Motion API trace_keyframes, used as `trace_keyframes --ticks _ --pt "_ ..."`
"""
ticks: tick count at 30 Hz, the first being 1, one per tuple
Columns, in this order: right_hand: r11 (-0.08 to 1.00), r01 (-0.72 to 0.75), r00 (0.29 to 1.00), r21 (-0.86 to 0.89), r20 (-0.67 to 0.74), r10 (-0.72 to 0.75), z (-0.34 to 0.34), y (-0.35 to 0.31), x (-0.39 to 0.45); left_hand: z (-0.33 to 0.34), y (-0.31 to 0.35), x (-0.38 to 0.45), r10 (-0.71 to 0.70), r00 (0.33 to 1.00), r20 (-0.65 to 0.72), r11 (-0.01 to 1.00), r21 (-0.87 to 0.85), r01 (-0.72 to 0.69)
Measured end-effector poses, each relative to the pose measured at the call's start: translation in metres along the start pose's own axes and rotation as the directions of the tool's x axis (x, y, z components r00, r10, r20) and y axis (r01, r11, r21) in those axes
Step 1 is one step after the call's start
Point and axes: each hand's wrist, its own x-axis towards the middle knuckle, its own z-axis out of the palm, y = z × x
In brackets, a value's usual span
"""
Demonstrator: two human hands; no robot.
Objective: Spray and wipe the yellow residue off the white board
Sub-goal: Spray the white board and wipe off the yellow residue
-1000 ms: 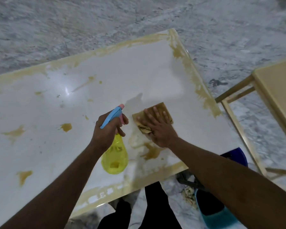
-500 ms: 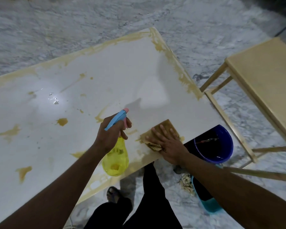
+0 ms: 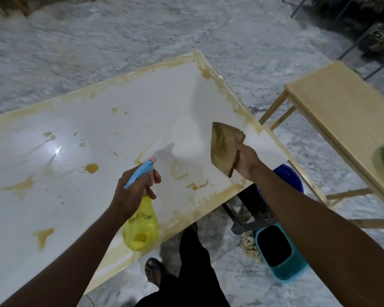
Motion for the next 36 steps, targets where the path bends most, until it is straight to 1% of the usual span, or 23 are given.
trace_keyframes --ticks 2,3,7,11,13,15,17,19,20,22,25,27,28,30,31,33,35,36 --pt "1.000 0.001 1.000 0.020 0.011 -0.002 0.018 -0.009 0.010 -0.009 0.005 0.008 0.002 0.999 -0.034 1.000 -0.006 -0.002" --pt "0.999 0.003 0.999 0.035 0.040 -0.005 0.028 -0.012 0.016 -0.013 0.007 0.013 0.009 0.999 -0.052 1.000 -0.008 -0.009" --pt "1.000 0.025 0.993 -0.001 0.112 -0.025 0.079 -0.032 0.047 -0.035 0.020 0.044 0.035 0.991 -0.133 0.999 -0.022 -0.038" --pt "0.997 0.023 0.987 -0.075 0.160 -0.011 0.132 -0.051 0.089 -0.058 0.034 0.075 0.008 0.976 -0.218 0.999 -0.044 -0.018" --pt "0.988 0.051 0.985 -0.149 0.171 -0.026 0.159 -0.063 0.118 -0.074 0.037 0.096 -0.003 0.969 -0.247 0.999 -0.051 -0.010" --pt "0.972 0.075 0.983 -0.221 0.182 -0.034 0.181 -0.069 0.171 -0.089 0.040 0.119 -0.015 0.958 -0.286 0.998 -0.061 -0.003" --pt "0.947 0.095 0.981 -0.307 0.190 -0.037 0.212 -0.089 0.204 -0.103 0.042 0.142 -0.033 0.941 -0.335 0.996 -0.089 0.003" --pt "0.892 0.176 0.976 -0.416 0.192 -0.103 0.244 -0.117 0.215 -0.113 0.046 0.159 -0.041 0.925 -0.378 0.995 -0.100 0.004" --pt "0.851 0.241 0.966 -0.466 0.204 -0.162 0.260 -0.128 0.226 -0.117 0.047 0.169 -0.042 0.918 -0.395 0.994 -0.108 -0.001" --pt "0.724 0.342 0.940 -0.599 0.210 -0.271 0.285 -0.140 0.257 -0.124 0.049 0.185 -0.039 0.905 -0.423 0.992 -0.128 -0.018" --pt "0.478 0.434 0.887 -0.764 0.268 -0.376 0.318 -0.137 0.295 -0.133 0.049 0.205 -0.042 0.893 -0.449 0.990 -0.137 -0.022" --pt "0.286 0.457 0.859 -0.842 0.335 -0.386 0.338 -0.118 0.316 -0.138 0.046 0.214 -0.051 0.884 -0.464 0.990 -0.141 -0.017" --pt "0.179 0.455 0.855 -0.872 0.372 -0.361 0.348 -0.104 0.323 -0.140 0.044 0.217 -0.054 0.881 -0.471 0.989 -0.145 -0.017" --pt "0.025 0.452 0.866 -0.892 0.432 -0.250 0.361 -0.076 0.326 -0.142 0.041 0.219 -0.059 0.878 -0.475 0.988 -0.153 -0.016" --pt "-0.048 0.471 0.859 -0.881 0.470 -0.201 0.365 -0.063 0.325 -0.142 0.040 0.220 -0.059 0.879 -0.473 0.987 -0.157 -0.019" --pt "-0.190 0.529 0.821 -0.827 0.555 -0.135 0.369 -0.043 0.321 -0.141 0.036 0.220 -0.060 0.881 -0.470 0.987 -0.157 -0.016" --pt "-0.300 0.570 0.778 -0.765 0.620 -0.101 0.367 -0.030 0.315 -0.140 0.031 0.220 -0.063 0.880 -0.470 0.990 -0.140 -0.004" --pt "-0.327 0.585 0.762 -0.742 0.641 -0.091 0.364 -0.025 0.311 -0.140 0.030 0.219 -0.062 0.880 -0.471 0.991 -0.131 0.000"
